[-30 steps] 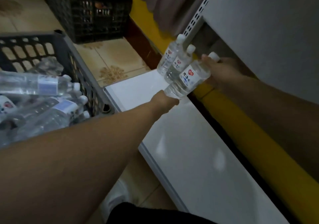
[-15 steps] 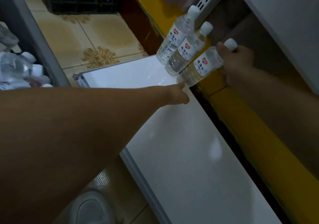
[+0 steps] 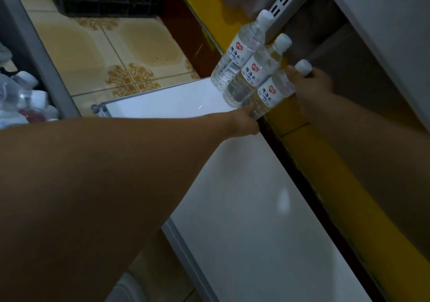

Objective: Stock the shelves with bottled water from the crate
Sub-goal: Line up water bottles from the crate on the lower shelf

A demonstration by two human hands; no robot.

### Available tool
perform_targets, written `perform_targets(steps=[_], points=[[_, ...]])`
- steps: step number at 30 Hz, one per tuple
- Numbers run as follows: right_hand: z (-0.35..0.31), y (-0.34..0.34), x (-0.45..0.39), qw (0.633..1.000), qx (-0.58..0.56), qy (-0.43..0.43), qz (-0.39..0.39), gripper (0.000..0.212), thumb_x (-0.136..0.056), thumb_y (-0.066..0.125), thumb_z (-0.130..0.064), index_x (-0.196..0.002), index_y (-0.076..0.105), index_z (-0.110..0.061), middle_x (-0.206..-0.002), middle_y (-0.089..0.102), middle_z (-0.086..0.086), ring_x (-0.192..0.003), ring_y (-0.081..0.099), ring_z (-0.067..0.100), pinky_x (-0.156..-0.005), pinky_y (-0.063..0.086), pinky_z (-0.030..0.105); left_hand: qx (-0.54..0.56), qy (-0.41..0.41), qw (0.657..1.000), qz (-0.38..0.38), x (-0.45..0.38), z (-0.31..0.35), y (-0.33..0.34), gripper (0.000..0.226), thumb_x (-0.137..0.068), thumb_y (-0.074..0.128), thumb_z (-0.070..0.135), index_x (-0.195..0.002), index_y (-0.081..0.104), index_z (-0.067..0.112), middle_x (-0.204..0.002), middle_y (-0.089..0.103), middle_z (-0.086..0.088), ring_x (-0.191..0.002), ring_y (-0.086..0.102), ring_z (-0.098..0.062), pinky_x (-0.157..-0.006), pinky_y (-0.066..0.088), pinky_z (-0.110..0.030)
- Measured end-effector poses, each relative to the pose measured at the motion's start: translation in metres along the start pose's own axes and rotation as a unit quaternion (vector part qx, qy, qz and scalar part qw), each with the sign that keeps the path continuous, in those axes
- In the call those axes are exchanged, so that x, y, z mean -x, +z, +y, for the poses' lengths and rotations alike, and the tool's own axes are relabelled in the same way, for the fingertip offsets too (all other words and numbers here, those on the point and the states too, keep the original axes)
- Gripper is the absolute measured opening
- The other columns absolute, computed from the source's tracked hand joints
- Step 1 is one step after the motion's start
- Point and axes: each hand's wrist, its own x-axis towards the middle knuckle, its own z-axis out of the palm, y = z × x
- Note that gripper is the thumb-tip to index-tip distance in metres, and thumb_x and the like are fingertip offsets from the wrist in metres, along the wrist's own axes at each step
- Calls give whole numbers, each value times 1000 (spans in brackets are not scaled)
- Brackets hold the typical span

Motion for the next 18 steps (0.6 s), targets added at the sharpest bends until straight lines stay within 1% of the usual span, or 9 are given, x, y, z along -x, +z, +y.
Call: perform_targets(steps=[3, 6, 7, 9, 10, 11, 13, 15, 18], points=[[-3, 1, -1, 1000, 4, 8, -6, 43, -91, 67, -36, -127, 58, -13, -119, 66, 6, -105, 65, 20, -92, 55, 40, -3, 7, 1000, 6, 1, 2, -2, 78, -94, 53, 7, -156, 10, 24, -158, 22, -11, -143, 28, -28, -108, 32, -33], [-4, 0, -7, 1000, 14, 20, -10, 53, -87, 70, -42, -129, 56, -13, -122, 65, 8, -108, 64, 24, -95, 53, 46, -19, 19, 999, 18, 4, 2, -3, 70, -94, 52, 5, -154, 19, 19, -153, 33, -12, -138, 35, -28, -100, 35, -28], [-5, -1, -10, 999, 22, 32, -19, 63, -81, 72, -49, -130, 56, -13, -123, 64, 8, -110, 64, 25, -97, 52, 47, -39, 22, 998, 34, 6, 0, -3, 68, -93, 54, 7, -153, 23, 18, -150, 38, -12, -136, 39, -28, -101, 36, -28], [-8, -3, -10, 997, 39, 60, -32, 92, -62, 75, -65, -133, 53, -12, -129, 61, 11, -115, 61, 29, -100, 49, 48, -91, 20, 992, 82, 11, -6, -3, 64, -91, 58, 15, -149, 32, 16, -145, 45, -13, -132, 45, -29, -107, 40, -35], [-11, -2, -6, 996, 46, 68, -34, 96, -63, 74, -66, -136, 51, -9, -134, 58, 13, -119, 58, 31, -103, 47, 47, -114, 13, 989, 96, 16, -9, -4, 63, -90, 58, 19, -148, 34, 16, -145, 45, -13, -131, 46, -29, -108, 40, -36], [-17, -2, 2, 996, 65, 61, -24, 89, -73, 71, -62, -138, 49, -6, -138, 54, 14, -123, 55, 32, -104, 45, 46, -137, 6, 986, 93, 25, -10, -6, 62, -91, 57, 20, -148, 34, 14, -146, 44, -13, -132, 45, -29, -109, 38, -35], [-26, -6, 15, 985, 166, 24, 47, 71, -88, 63, -51, -136, 47, -2, -139, 52, 18, -124, 53, 35, -103, 46, 46, -184, 0, 981, 70, 47, -11, -11, 60, -94, 53, 22, -149, 31, 12, -148, 42, -14, -134, 43, -28, -108, 35, -33], [-45, -8, 35, 966, 238, -5, 104, 65, -90, 57, -49, -133, 48, -1, -137, 51, 22, -122, 52, 40, -101, 46, 47, -229, 7, 971, 67, 74, -8, -20, 59, -96, 52, 24, -150, 30, 12, -147, 42, -14, -132, 44, -28, -105, 38, -34], [-89, -1, 72, 958, 259, -67, 99, 62, -92, 53, -47, -132, 48, 1, -135, 49, 24, -122, 50, 42, -99, 44, 45, -272, 10, 958, 84, 123, 4, -41, 53, -97, 51, 27, -145, 36, 11, -143, 46, -14, -126, 48, -30, -103, 44, -39]])
